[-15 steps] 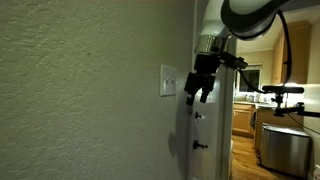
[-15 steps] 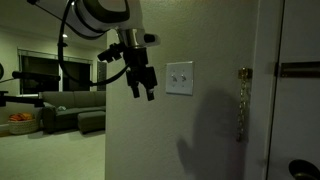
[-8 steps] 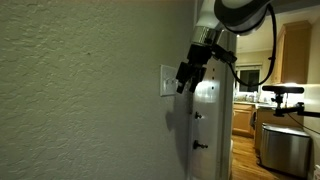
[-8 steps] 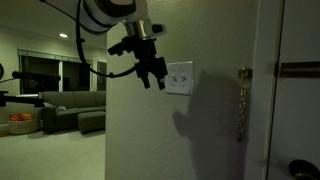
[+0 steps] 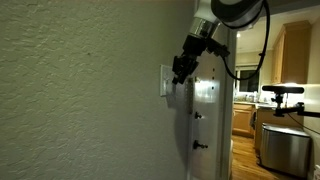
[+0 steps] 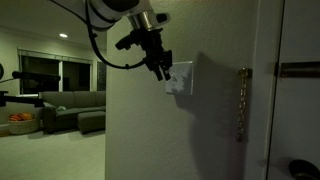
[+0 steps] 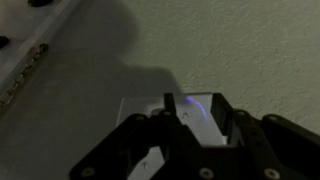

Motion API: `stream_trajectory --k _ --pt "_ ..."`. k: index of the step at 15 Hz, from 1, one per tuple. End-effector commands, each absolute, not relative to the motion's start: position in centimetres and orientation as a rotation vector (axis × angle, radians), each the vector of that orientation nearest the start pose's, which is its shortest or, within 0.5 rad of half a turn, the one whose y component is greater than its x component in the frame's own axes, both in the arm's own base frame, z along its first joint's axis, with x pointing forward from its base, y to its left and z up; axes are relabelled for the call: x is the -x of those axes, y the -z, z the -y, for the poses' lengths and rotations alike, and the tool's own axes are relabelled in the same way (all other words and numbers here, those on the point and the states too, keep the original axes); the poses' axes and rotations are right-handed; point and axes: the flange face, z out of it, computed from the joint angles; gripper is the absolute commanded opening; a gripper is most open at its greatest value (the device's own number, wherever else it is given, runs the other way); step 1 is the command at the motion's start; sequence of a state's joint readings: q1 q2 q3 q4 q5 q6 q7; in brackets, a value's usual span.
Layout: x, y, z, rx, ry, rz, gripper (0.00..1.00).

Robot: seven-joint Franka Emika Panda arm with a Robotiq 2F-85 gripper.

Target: Turn off the left light switch

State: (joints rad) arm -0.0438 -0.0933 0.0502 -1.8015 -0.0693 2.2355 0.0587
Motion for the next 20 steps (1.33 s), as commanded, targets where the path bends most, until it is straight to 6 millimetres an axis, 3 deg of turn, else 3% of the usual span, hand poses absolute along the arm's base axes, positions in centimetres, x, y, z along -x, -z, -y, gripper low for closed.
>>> stream_trajectory --k 1,3,4,8,14,20 --pt "-58.5 -64.8 0.0 3.077 0.936 -0.007 0.29" --pt "-59.0 -65.0 0.1 3.067 0.962 -0.007 0.24" --pt "-59.2 -65.1 0.1 3.063 0.969 -0.007 0.11" --pt "-59.7 -65.6 0.0 3.049 0.992 -0.003 0.03" --pt "-59.8 -66.3 -0.1 3.033 1.024 0.004 0.07" --pt "-60.3 -64.9 0.2 3.051 0.98 0.005 0.06"
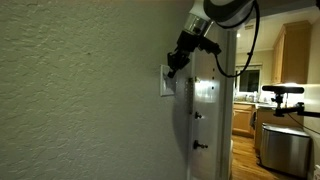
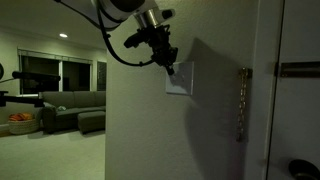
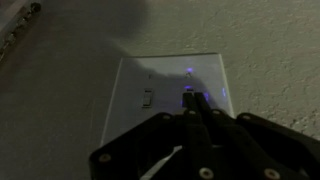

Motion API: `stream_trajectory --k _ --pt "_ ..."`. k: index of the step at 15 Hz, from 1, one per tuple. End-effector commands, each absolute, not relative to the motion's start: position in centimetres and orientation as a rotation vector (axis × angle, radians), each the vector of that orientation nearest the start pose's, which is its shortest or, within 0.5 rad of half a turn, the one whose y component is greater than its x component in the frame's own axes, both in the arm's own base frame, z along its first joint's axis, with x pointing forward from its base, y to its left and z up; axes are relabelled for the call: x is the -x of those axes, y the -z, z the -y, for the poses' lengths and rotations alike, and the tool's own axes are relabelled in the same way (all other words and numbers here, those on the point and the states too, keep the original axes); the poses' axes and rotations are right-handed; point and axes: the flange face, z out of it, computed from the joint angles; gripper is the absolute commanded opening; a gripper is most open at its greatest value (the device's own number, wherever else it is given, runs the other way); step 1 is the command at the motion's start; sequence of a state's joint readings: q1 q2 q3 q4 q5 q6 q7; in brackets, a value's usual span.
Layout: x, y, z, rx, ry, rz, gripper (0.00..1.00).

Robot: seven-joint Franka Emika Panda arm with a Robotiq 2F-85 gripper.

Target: Turn off the left light switch

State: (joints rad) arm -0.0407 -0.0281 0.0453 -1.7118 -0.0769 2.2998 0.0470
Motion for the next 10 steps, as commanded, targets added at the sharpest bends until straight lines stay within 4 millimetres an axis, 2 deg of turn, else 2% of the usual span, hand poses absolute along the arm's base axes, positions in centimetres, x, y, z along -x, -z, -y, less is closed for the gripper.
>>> stream_trajectory --k 1,6,10 --pt "-60.5 -64.5 0.2 3.054 0.97 0.004 0.06" --pt "-59.7 -63.6 0.2 3.064 0.927 0.005 0.06" --pt "-59.0 -61.9 0.3 3.072 0.863 -0.002 0.07"
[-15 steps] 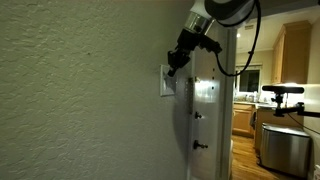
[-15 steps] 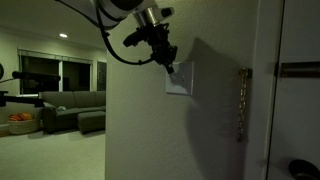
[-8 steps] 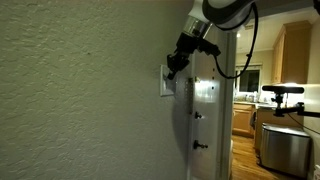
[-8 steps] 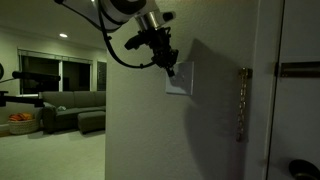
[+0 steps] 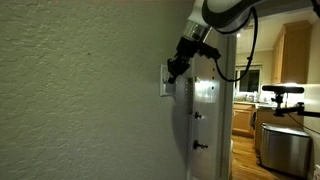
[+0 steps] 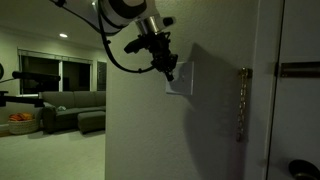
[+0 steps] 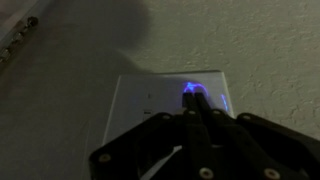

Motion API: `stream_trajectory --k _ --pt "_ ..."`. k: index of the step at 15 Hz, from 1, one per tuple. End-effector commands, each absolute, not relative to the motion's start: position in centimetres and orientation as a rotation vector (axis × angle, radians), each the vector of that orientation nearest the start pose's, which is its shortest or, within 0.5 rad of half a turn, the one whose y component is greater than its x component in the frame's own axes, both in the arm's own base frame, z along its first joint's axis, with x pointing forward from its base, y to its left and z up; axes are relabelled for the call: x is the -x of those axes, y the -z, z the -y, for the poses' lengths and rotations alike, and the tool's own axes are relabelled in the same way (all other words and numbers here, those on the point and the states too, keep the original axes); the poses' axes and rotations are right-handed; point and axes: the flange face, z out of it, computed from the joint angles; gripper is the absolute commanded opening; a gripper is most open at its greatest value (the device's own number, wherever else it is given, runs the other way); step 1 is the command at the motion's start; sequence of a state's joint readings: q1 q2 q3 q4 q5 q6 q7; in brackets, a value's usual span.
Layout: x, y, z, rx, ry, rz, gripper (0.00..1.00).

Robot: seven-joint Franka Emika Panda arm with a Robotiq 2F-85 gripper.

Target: Turn off the left light switch

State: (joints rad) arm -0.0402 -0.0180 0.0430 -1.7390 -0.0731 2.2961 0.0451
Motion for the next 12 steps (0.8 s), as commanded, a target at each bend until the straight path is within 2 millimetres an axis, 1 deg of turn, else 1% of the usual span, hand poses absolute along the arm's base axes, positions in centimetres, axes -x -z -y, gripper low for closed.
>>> stream_trajectory --k 1,3,5,6,8,9,12 --pt "-58.7 -61.8 0.3 3.075 0.86 -0.005 0.07" --pt "-57.3 -62.5 0.3 3.086 0.852 -0.012 0.07" --pt "-55.4 -63.2 0.1 3.098 0.836 -0.006 0.07" --pt "-54.5 -63.1 -0.1 3.112 0.804 -0.007 0.3" --pt "-53.1 -62.5 -0.2 3.141 0.721 -0.019 0.36" --pt "-52.5 -62.1 -0.3 3.155 0.666 -0.029 0.42" --pt "-50.9 -59.3 -0.3 3.186 0.498 -0.045 0.62"
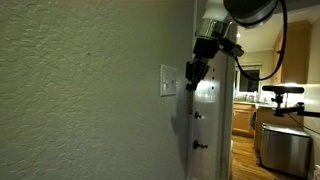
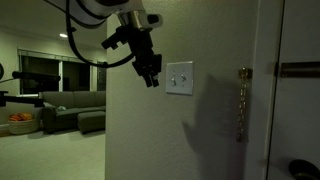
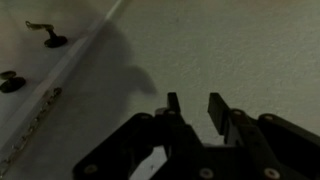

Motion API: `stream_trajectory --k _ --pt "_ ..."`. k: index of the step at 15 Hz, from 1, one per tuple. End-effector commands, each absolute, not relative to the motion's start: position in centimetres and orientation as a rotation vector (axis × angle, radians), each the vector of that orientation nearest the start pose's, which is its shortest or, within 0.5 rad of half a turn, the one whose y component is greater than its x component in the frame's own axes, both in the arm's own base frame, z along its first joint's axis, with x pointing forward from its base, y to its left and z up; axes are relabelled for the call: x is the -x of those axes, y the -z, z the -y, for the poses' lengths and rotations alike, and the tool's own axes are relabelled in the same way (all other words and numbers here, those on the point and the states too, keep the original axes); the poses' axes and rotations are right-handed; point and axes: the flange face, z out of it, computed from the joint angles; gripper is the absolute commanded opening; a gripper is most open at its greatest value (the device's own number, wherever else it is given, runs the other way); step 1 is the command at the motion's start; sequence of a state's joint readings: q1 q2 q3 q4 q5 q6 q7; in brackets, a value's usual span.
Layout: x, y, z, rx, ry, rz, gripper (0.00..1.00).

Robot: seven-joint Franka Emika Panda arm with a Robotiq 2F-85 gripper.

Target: Turn off the left light switch

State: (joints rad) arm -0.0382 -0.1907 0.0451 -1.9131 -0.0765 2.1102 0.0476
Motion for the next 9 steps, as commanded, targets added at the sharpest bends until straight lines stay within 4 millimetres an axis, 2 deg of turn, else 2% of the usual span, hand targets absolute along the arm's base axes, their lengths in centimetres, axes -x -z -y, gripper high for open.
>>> stream_trajectory --k 1,6,8,9 --pt "-50.5 -58.1 -0.3 3.195 0.452 -0.053 0.67" --pt "-49.4 -52.5 0.1 3.21 0.272 -0.098 0.98" --pt "-48.9 -51.0 0.1 3.214 0.228 -0.118 1.0" --pt "-50.7 -51.6 0.0 3.205 0.245 -0.072 0.95"
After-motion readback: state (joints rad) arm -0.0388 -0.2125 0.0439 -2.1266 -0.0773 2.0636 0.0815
